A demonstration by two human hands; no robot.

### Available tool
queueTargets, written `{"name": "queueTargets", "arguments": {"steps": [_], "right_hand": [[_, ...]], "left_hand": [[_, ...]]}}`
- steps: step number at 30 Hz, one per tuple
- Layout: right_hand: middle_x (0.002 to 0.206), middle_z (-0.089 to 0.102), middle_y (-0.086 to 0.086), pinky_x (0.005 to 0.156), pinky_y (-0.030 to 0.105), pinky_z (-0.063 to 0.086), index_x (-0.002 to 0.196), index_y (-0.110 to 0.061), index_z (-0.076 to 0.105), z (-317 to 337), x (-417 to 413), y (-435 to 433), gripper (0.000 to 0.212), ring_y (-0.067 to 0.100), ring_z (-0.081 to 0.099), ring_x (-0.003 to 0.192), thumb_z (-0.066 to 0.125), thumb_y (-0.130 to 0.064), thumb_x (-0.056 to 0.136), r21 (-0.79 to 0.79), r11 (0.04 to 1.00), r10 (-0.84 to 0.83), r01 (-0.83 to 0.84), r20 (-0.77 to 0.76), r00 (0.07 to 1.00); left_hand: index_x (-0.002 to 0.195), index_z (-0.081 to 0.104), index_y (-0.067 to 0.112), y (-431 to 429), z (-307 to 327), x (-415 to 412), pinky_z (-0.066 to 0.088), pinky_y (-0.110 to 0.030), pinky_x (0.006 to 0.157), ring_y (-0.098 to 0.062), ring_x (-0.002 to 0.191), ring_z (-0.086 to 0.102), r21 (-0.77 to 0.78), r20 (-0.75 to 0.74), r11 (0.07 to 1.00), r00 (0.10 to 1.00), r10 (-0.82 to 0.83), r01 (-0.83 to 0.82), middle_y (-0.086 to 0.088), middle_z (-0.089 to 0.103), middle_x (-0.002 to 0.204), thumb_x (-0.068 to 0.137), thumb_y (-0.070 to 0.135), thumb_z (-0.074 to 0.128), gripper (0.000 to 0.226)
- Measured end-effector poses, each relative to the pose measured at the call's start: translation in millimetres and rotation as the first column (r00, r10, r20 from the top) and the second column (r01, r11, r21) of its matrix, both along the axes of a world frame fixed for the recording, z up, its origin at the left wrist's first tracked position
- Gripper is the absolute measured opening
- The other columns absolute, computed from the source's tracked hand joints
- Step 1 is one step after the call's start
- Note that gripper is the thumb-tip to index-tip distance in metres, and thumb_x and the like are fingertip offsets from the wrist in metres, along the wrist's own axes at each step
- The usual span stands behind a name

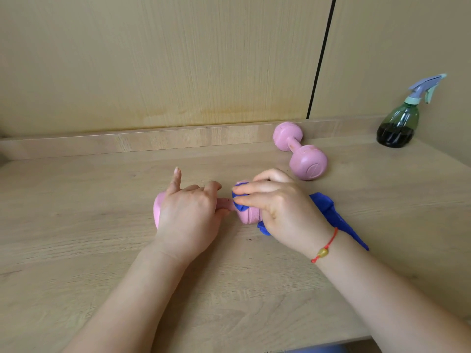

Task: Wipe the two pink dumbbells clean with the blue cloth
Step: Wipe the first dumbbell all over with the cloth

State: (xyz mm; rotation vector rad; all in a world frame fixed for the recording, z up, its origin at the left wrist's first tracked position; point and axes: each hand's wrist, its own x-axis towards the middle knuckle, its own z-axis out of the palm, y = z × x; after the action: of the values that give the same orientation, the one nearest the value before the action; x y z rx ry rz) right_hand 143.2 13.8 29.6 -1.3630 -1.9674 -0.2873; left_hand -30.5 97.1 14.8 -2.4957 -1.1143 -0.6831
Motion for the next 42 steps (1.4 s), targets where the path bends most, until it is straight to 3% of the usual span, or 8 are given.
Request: {"name": "queueTargets", "arguments": {"steps": [5,10,14,22,28,33,38,42], "right_hand": [[0.106,0.074,0.0,0.091,0.018,0.043,0.097,-0.012,0.079,-1.2,19.0,-2.5,0.051,0.027,0.063,0.093,0.042,0.01,0.07,-0.018,0.988,-0.152,0.151,-0.115,0.982],[0.101,0.076,0.0,0.083,0.03,0.053,0.093,-0.013,0.08,7.8,5.5,15.4,0.057,0.026,0.062,0.09,0.027,-0.017,0.074,-0.085,0.981,-0.176,0.172,-0.042,0.984],[0.104,0.075,0.0,0.085,0.005,0.031,0.096,-0.012,0.08,7.4,-3.8,16.7,0.054,0.016,0.053,0.089,0.03,-0.019,0.077,-0.09,0.993,-0.077,0.074,-0.027,0.997],[0.13,0.064,-0.004,0.11,0.021,0.035,0.117,-0.018,0.072,14.4,4.0,20.6,0.053,0.012,0.053,0.126,0.042,0.011,0.083,-0.361,0.914,-0.29,0.184,-0.266,0.919],[0.133,0.061,-0.003,0.092,-0.004,0.029,0.125,-0.017,0.066,0.2,3.8,-4.9,0.05,0.008,0.055,0.124,0.041,0.01,0.092,-0.385,0.908,-0.336,0.162,-0.444,0.83],[0.097,0.076,0.005,0.078,0.022,0.047,0.129,-0.023,0.063,-13.9,2.8,-33.1,0.043,0.019,0.064,0.083,0.05,0.0,0.095,-0.368,0.904,-0.377,0.218,-0.444,0.813],[0.101,0.075,0.0,0.077,0.008,0.042,0.121,-0.017,0.069,-9.3,9.0,-40.7,0.037,0.006,0.06,0.084,0.051,0.0,0.094,-0.416,0.881,-0.403,0.225,-0.409,0.819],[0.091,0.073,0.015,0.081,0.035,0.047,0.111,-0.009,0.072,-8.1,18.3,-21.8,0.035,0.031,0.063,0.087,0.045,0.002,0.092,-0.5,0.824,-0.443,0.267,-0.274,0.854]], "left_hand": [[0.087,0.071,0.01,-1.8,3.9,0.4,0.039,-0.059,0.103,-0.022,0.048,0.063,-0.002,0.013,1.0,1.0,0.008,-0.008,-0.003,0.058,0.049,0.062,0.032,0.087,0.037],[0.084,0.071,0.01,-2.8,3.8,0.4,0.041,-0.061,0.1,-0.023,0.047,0.062,0.008,0.029,1.0,0.999,-0.021,0.021,-0.003,0.058,0.049,0.06,0.028,0.088,0.035],[0.084,0.07,0.012,-1.3,1.7,-0.3,0.038,-0.059,0.104,-0.024,0.05,0.064,0.014,0.025,1.0,0.999,-0.02,0.02,-0.003,0.059,0.051,0.067,0.032,0.083,0.029],[0.077,0.068,0.014,-0.8,1.1,-1.2,0.037,-0.06,0.105,-0.024,0.049,0.061,0.004,0.021,1.0,1.0,-0.016,0.016,-0.001,0.057,0.05,0.067,0.032,0.084,0.026],[0.076,0.068,0.014,0.2,-0.5,-0.6,0.036,-0.063,0.104,-0.023,0.053,0.063,0.018,0.01,1.0,1.0,-0.026,0.026,0.003,0.062,0.054,0.068,0.03,0.083,0.024],[0.074,0.068,0.012,-0.8,1.7,0.3,0.04,-0.067,0.101,-0.025,0.051,0.062,0.039,-0.011,0.999,0.999,-0.036,0.037,0.001,0.062,0.053,0.067,0.027,0.084,0.023],[0.075,0.069,0.015,0.1,1.2,0.1,0.037,-0.065,0.104,-0.024,0.053,0.063,0.021,-0.015,0.999,0.999,-0.039,0.039,0.002,0.062,0.054,0.068,0.027,0.084,0.02],[0.078,0.069,0.016,0.0,0.2,-0.8,0.034,-0.064,0.107,-0.024,0.056,0.063,0.026,-0.012,0.999,0.999,-0.047,0.047,0.003,0.064,0.057,0.073,0.028,0.08,0.017]]}}
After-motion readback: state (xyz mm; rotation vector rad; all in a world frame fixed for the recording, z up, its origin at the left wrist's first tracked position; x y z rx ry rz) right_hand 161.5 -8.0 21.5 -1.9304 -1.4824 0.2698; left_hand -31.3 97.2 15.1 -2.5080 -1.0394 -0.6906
